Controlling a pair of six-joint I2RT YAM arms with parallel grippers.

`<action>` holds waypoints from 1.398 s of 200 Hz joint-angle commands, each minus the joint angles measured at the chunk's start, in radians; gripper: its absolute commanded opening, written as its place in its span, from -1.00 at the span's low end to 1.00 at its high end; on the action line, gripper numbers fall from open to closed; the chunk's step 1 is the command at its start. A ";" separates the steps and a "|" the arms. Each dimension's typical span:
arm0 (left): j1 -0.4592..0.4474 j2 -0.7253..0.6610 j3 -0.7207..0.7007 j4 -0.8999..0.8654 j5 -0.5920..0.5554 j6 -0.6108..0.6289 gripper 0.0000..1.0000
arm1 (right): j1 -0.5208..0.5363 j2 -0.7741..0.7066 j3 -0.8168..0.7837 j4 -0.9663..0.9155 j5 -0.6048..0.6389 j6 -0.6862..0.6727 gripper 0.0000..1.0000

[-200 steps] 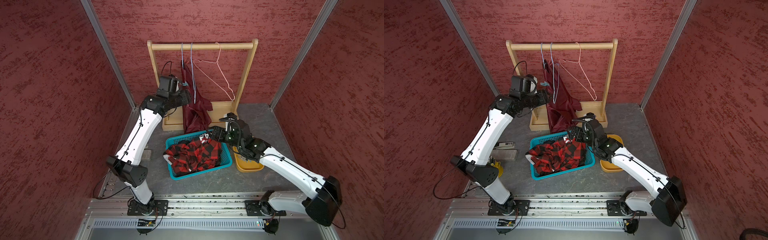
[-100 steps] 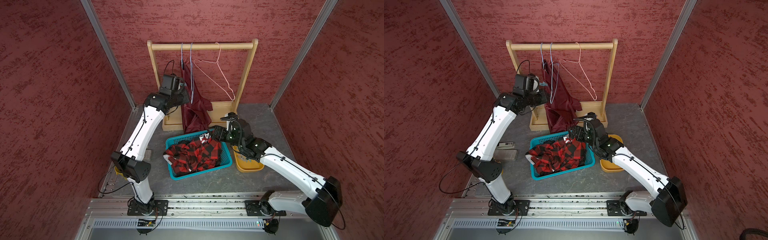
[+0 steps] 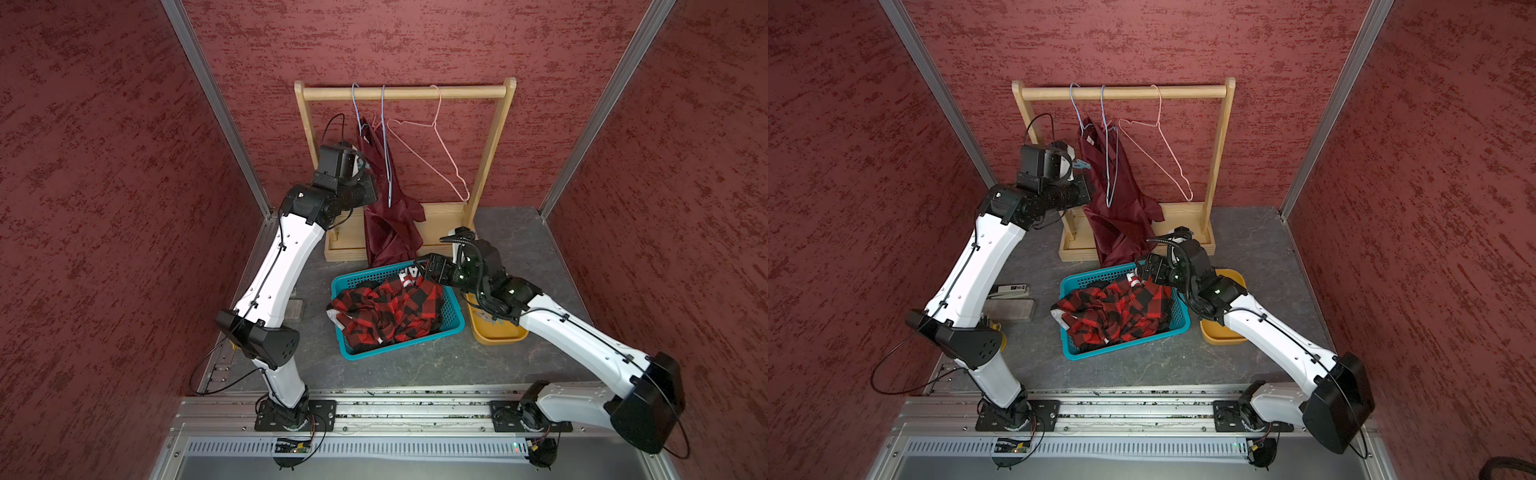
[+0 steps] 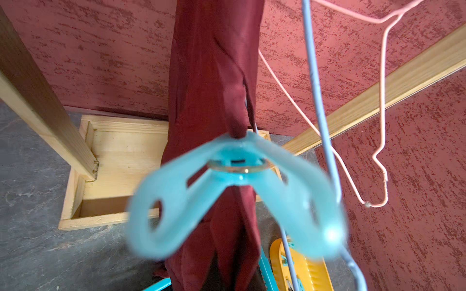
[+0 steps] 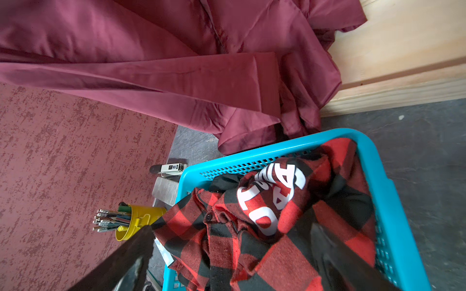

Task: Remove the clothespins securing long-sleeve shirts to the hanger
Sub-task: Pick up the hanger from the clothesline.

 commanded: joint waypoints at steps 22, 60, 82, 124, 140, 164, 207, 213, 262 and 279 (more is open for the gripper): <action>-0.012 -0.059 0.113 0.001 -0.066 0.079 -1.00 | -0.003 -0.007 -0.010 0.074 -0.041 -0.009 0.99; -0.014 -0.095 0.148 -0.053 -0.091 0.101 -1.00 | 0.005 0.007 0.010 0.111 -0.066 -0.042 0.99; -0.015 -0.126 0.151 -0.091 -0.097 0.104 -1.00 | 0.034 0.036 0.034 0.132 -0.087 -0.066 0.98; -0.013 -0.192 0.088 -0.143 -0.085 0.097 -1.00 | 0.088 0.114 0.079 0.188 -0.098 -0.075 0.98; -0.014 -0.215 0.044 -0.158 -0.078 0.087 -1.00 | 0.111 0.141 0.102 0.207 -0.098 -0.082 0.98; -0.014 -0.266 -0.035 -0.146 -0.064 0.066 -1.00 | 0.147 0.183 0.141 0.230 -0.103 -0.114 0.99; -0.026 -0.308 -0.055 -0.189 -0.056 0.045 -1.00 | 0.181 0.303 0.235 0.240 -0.117 -0.153 0.98; -0.028 -0.314 -0.057 -0.196 -0.055 0.044 -1.00 | 0.185 0.320 0.248 0.241 -0.118 -0.156 0.98; -0.042 -0.372 -0.063 -0.240 -0.057 0.021 -1.00 | 0.236 0.441 0.382 0.208 -0.117 -0.208 0.98; -0.051 -0.391 -0.059 -0.256 -0.055 0.016 -1.00 | 0.250 0.472 0.410 0.214 -0.106 -0.214 0.98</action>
